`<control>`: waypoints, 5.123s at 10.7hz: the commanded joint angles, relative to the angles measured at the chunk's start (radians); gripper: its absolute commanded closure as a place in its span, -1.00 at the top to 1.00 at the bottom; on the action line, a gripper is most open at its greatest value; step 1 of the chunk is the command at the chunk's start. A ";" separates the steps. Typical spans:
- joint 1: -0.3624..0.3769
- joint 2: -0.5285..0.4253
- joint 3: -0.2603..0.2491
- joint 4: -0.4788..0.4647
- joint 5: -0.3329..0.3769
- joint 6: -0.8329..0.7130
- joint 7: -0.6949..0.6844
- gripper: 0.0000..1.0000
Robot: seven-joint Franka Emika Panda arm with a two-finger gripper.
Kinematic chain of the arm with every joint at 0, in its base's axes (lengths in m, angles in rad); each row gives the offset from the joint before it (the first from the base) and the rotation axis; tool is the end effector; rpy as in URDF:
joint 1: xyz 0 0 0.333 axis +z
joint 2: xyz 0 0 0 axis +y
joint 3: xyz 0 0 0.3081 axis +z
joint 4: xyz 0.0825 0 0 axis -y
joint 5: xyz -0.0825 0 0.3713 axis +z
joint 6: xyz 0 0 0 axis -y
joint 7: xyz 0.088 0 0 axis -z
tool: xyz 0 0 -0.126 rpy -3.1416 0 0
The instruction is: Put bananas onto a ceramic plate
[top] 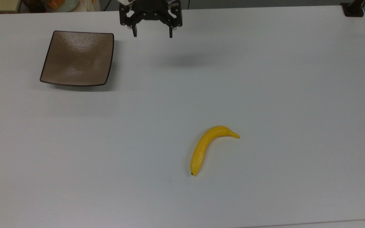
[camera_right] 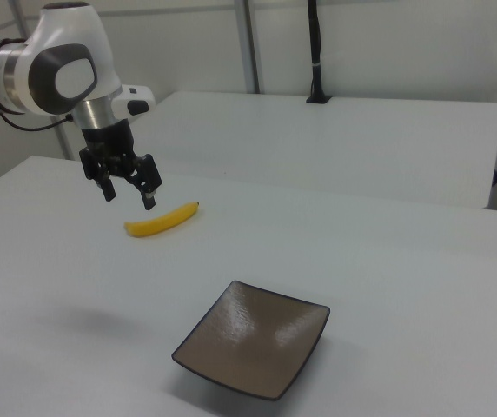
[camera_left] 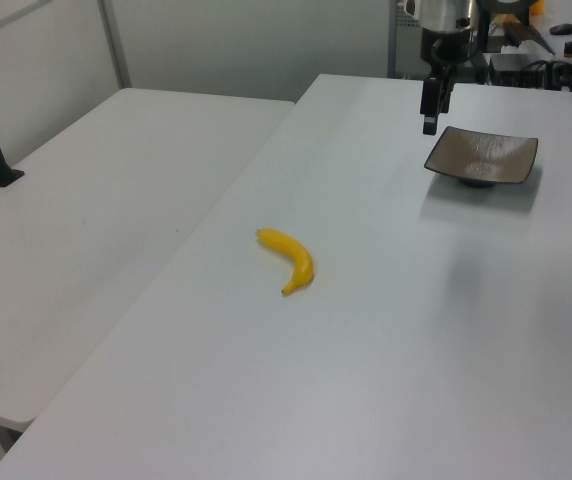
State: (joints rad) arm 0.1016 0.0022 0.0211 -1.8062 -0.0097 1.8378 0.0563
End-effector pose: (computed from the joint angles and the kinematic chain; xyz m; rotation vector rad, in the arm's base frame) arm 0.5511 0.0670 0.5104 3.1327 0.1078 0.0472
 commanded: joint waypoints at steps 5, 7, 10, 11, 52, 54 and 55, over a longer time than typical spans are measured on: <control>0.020 -0.019 -0.020 -0.027 0.011 0.008 -0.012 1.00; 0.020 -0.021 -0.020 -0.027 0.019 0.006 0.020 1.00; 0.020 -0.016 -0.018 -0.027 0.030 0.014 0.054 1.00; 0.021 -0.013 -0.010 -0.027 0.030 0.015 0.056 1.00; 0.017 0.248 0.117 0.196 -0.266 -0.095 0.297 -0.83; 0.013 0.182 0.067 0.122 -0.266 -0.097 0.239 -0.83; 0.013 0.138 0.038 0.067 -0.268 -0.085 0.194 -0.83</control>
State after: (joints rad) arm 0.1120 0.2678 0.1129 -1.5806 -0.2662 1.7367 0.3360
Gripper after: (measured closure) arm 0.700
